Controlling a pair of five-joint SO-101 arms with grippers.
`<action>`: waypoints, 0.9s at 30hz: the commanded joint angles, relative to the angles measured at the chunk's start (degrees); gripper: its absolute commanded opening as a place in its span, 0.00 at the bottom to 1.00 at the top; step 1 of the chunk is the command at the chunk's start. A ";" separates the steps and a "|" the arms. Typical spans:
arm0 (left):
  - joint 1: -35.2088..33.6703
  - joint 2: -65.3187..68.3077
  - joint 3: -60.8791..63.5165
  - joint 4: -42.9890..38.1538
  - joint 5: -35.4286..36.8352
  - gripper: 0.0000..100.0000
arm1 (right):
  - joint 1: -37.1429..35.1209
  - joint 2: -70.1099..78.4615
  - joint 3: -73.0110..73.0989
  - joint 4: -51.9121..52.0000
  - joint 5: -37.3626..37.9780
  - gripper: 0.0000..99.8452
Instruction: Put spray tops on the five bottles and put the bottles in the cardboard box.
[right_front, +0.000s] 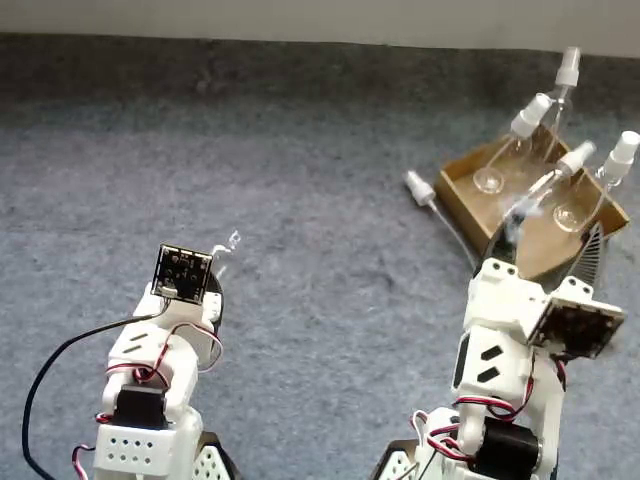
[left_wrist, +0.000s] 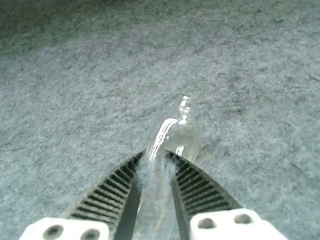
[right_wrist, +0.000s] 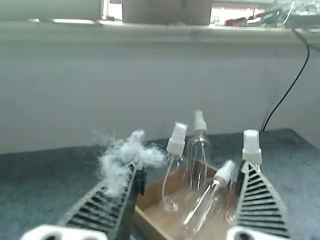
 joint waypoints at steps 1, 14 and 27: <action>0.92 -0.31 1.19 0.35 -0.44 0.01 | -0.04 -0.22 -0.57 10.07 0.44 0.25; 0.92 -0.31 1.19 0.35 -0.44 0.01 | -0.48 -0.22 -0.57 7.08 0.44 0.25; 0.66 -0.48 1.19 -0.09 -0.53 0.01 | -4.26 -0.04 -0.48 6.73 0.35 0.02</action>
